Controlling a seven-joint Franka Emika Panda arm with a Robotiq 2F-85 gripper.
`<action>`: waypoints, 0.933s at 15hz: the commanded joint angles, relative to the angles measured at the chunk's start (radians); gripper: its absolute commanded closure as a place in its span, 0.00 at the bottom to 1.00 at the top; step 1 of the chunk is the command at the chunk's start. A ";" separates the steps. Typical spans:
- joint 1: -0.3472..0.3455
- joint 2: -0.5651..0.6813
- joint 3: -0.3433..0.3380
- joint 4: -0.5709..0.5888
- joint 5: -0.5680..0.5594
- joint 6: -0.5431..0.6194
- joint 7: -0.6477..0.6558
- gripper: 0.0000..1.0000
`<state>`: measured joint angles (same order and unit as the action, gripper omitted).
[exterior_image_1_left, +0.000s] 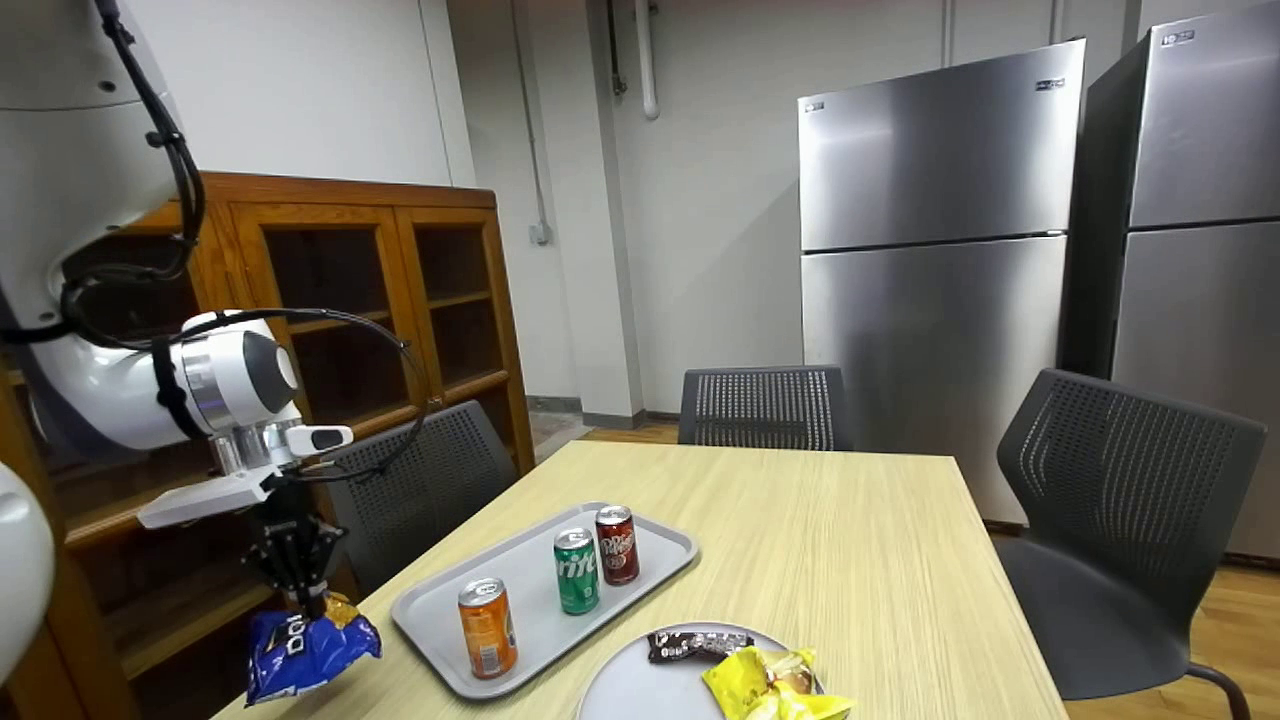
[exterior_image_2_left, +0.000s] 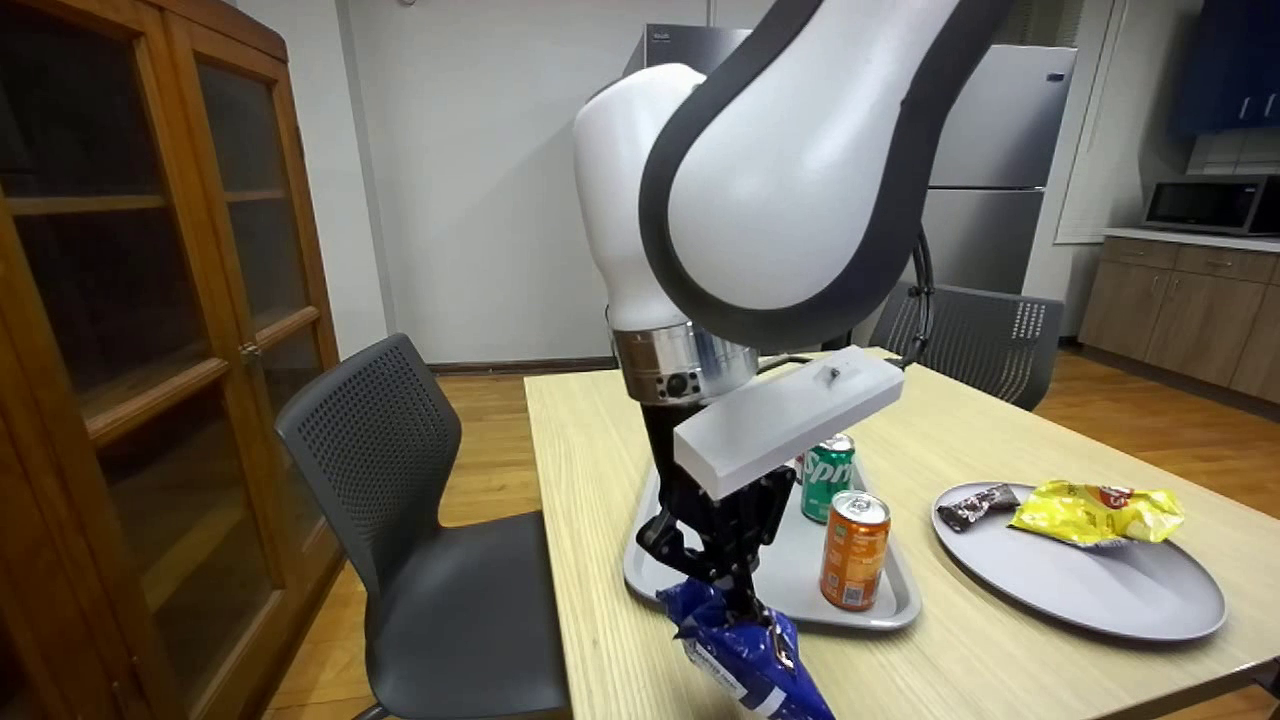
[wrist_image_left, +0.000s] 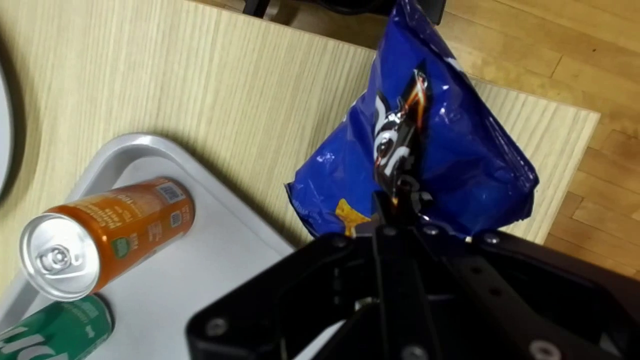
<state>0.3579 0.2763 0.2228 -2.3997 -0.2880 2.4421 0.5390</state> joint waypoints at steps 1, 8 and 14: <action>0.034 0.046 -0.017 0.036 0.005 0.007 0.011 1.00; 0.076 0.126 -0.050 0.101 0.008 -0.005 0.035 1.00; 0.095 0.158 -0.075 0.131 0.016 0.000 0.042 0.83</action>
<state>0.4273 0.4182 0.1663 -2.2989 -0.2875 2.4489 0.5524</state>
